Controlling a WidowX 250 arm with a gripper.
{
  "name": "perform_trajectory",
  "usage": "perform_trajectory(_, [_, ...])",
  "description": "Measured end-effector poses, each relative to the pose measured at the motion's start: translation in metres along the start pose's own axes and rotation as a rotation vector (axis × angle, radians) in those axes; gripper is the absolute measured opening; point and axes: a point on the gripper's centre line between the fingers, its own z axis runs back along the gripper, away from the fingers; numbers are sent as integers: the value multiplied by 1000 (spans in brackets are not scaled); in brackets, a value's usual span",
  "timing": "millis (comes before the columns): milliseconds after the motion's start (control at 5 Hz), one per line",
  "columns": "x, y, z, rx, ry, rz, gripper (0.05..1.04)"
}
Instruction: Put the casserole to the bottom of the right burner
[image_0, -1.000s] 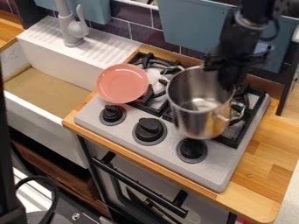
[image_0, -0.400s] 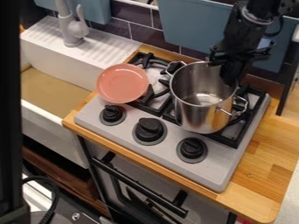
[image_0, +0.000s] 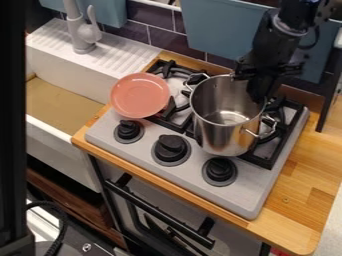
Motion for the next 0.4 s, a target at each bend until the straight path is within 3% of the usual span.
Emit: perform_trajectory(400, [-3,4,-7,11,-2,-5,73])
